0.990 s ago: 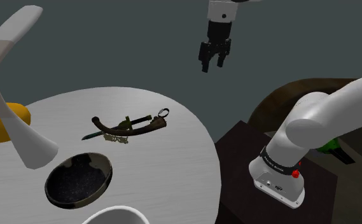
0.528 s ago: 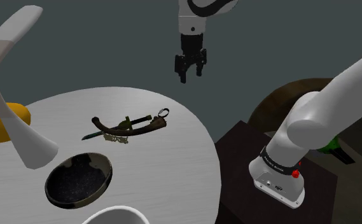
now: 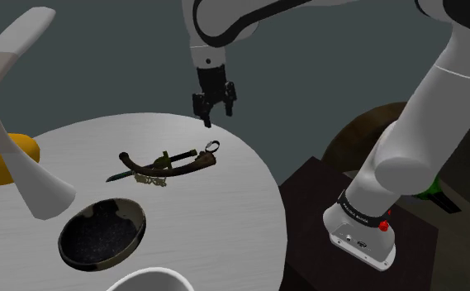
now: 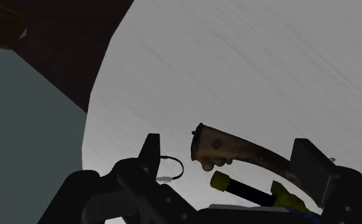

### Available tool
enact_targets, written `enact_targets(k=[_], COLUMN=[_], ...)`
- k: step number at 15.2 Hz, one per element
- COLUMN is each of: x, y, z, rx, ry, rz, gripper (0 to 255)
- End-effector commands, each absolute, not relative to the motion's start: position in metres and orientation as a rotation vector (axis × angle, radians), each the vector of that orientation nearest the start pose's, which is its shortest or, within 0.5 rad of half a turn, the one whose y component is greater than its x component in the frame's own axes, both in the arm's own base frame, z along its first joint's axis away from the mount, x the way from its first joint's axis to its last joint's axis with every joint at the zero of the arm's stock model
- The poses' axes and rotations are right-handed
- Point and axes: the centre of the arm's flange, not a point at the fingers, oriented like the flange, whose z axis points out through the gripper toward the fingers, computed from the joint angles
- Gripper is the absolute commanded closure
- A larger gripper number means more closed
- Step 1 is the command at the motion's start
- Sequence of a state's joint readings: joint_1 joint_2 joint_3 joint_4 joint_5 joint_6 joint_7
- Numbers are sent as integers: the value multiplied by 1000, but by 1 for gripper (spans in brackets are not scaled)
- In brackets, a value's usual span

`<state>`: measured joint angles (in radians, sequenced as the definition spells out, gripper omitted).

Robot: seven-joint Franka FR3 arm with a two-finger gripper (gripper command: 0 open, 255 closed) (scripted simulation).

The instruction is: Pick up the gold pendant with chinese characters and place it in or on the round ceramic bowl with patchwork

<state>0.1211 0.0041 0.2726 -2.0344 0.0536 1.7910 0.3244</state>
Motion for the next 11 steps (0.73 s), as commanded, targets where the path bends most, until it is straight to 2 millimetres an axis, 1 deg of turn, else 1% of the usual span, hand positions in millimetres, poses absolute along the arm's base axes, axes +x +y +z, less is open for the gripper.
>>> enact_targets(k=[1, 6, 11], x=[495, 525, 550], y=[226, 278, 330], z=[407, 366, 322], rx=[-3152, -3147, -3137], ry=[-104, -162, -221], rz=[434, 526, 617], gripper=[0, 0, 0])
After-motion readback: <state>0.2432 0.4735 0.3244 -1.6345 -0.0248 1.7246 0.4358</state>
